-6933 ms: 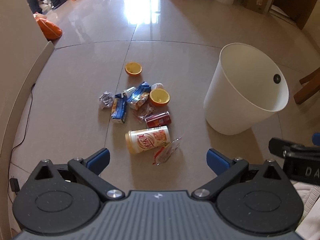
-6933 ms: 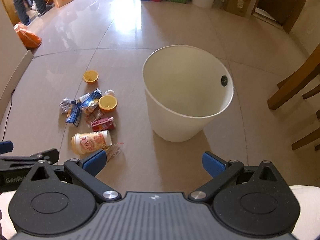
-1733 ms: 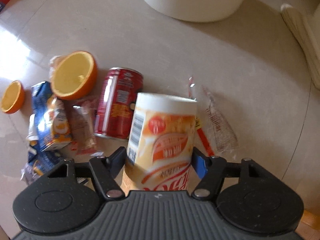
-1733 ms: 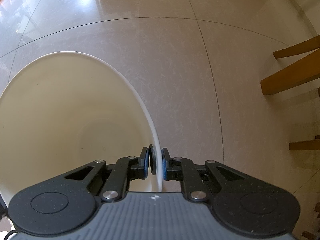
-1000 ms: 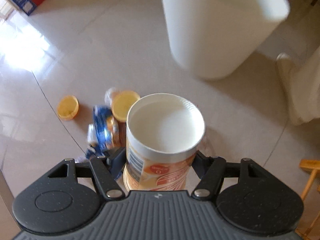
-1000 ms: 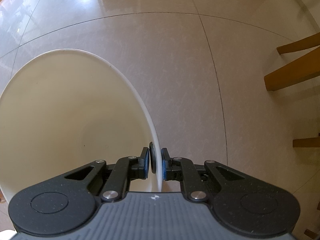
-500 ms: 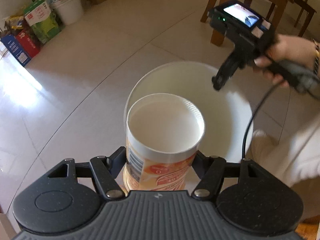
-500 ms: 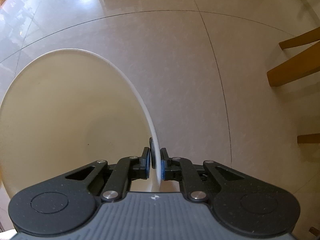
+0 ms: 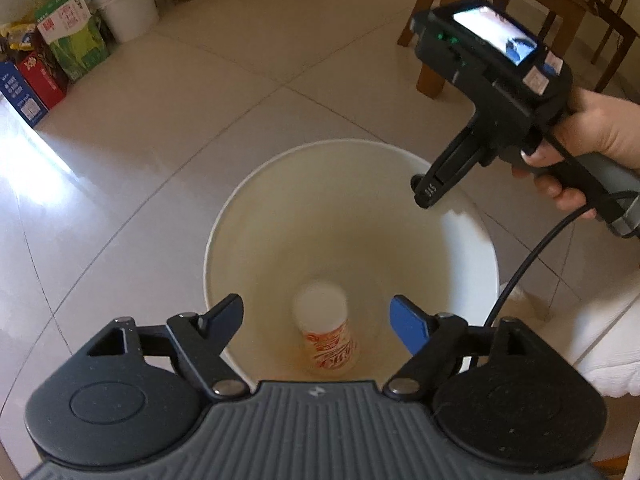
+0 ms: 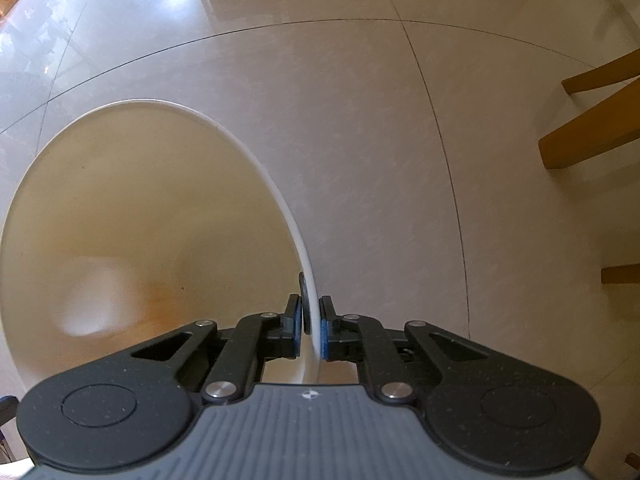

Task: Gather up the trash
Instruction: 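Carry the cream bottle over the bin and open the left tool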

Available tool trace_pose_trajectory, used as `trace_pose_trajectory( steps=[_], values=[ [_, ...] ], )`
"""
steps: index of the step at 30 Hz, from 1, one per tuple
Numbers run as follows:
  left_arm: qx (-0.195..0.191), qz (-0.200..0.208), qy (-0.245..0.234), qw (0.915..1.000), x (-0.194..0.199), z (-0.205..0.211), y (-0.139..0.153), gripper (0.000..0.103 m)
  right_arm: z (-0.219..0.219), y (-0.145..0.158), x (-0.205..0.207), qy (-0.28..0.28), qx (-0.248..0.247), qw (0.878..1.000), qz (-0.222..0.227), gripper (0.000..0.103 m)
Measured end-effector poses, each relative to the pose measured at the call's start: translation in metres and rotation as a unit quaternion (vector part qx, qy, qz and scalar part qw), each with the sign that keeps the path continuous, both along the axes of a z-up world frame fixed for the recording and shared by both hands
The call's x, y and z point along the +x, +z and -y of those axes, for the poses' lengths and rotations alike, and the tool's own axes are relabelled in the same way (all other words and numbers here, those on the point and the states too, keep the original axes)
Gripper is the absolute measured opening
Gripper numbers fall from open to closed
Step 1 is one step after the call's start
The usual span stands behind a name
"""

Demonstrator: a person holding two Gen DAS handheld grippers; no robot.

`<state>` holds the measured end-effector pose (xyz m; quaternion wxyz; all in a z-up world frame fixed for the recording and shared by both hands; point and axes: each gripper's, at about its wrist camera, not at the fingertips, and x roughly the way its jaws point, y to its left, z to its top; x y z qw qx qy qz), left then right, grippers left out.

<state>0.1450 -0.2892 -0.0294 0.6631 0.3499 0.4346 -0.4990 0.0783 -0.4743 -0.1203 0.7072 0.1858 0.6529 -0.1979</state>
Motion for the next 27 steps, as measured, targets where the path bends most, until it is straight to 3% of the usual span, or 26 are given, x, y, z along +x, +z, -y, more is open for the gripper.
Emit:
trace_pose_trajectory(
  steps=[6,12,23,27],
  values=[
    [-0.001,0.019,0.009,0.9998,0.000,-0.015,0.002,0.088,-0.003,0.000,-0.001,0.002,-0.003,1.000,0.000,0.011],
    [0.014,0.026,0.020,0.9994,-0.011,-0.064,-0.012,0.090,-0.002,0.000,-0.003,0.000,0.000,1.000,0.002,0.011],
    [0.043,-0.027,0.065,0.9966,-0.033,-0.133,-0.096,0.091,-0.005,0.000,-0.002,0.003,-0.008,1.000,0.001,0.011],
    [0.051,-0.071,0.090,0.9921,-0.042,-0.148,-0.142,0.091,-0.006,0.000,-0.002,0.002,-0.008,1.000,0.001,0.011]
  ],
)
